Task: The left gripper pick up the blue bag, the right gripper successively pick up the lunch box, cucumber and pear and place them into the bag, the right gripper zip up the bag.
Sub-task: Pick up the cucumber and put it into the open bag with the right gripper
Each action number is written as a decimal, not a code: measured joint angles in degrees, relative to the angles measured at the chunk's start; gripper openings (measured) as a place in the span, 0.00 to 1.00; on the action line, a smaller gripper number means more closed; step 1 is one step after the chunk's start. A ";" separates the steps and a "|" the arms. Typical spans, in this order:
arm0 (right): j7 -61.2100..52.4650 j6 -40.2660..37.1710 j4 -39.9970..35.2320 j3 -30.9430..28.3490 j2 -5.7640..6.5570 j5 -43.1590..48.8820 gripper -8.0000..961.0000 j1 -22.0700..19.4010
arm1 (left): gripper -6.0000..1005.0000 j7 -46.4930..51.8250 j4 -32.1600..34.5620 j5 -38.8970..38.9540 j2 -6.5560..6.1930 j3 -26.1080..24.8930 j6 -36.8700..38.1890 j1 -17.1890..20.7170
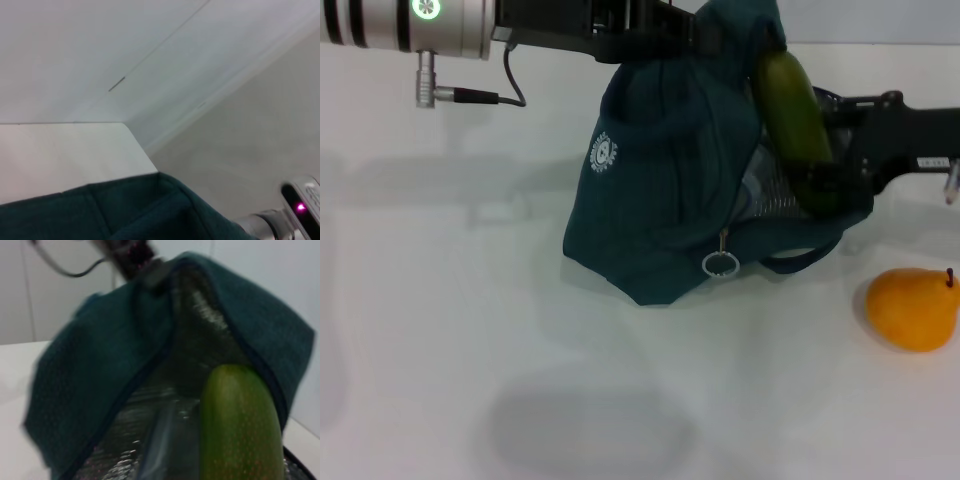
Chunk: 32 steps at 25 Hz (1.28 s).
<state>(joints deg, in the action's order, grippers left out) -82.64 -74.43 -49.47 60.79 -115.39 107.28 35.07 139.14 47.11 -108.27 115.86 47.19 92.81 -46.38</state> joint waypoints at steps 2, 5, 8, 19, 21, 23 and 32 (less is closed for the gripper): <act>-0.85 0.79 0.23 0.07 -0.17 -0.19 0.66 0.67 | 0.07 -0.01 0.00 0.00 0.12 0.02 0.38 0.00; -2.58 1.90 0.46 1.09 -0.42 -0.67 0.66 1.66 | 0.07 -0.05 0.00 0.00 0.26 0.08 0.82 -0.02; -3.96 3.42 0.49 3.88 -0.46 -1.74 0.66 2.47 | 0.07 -0.23 0.00 0.00 0.44 0.10 1.14 -0.06; -12.16 2.15 -0.17 9.32 0.00 -2.11 0.66 4.48 | 0.07 -0.54 0.00 0.00 0.73 0.10 2.03 0.25; -12.81 0.91 -0.20 8.48 0.12 -2.22 0.66 4.14 | 0.07 -0.54 0.00 0.00 0.68 0.10 2.03 0.35; -13.33 -0.82 -0.21 6.99 0.21 -2.24 0.66 3.61 | 0.07 -0.54 0.00 0.00 0.67 0.10 2.03 0.37; -17.35 -8.09 -0.85 -0.80 1.51 -2.24 0.68 1.80 | 0.07 -0.12 0.00 0.00 0.71 -0.11 2.48 0.15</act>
<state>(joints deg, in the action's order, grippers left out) -99.99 -82.53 -50.32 59.99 -113.89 105.04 36.87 139.02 47.11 -108.27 116.57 47.07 95.29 -46.23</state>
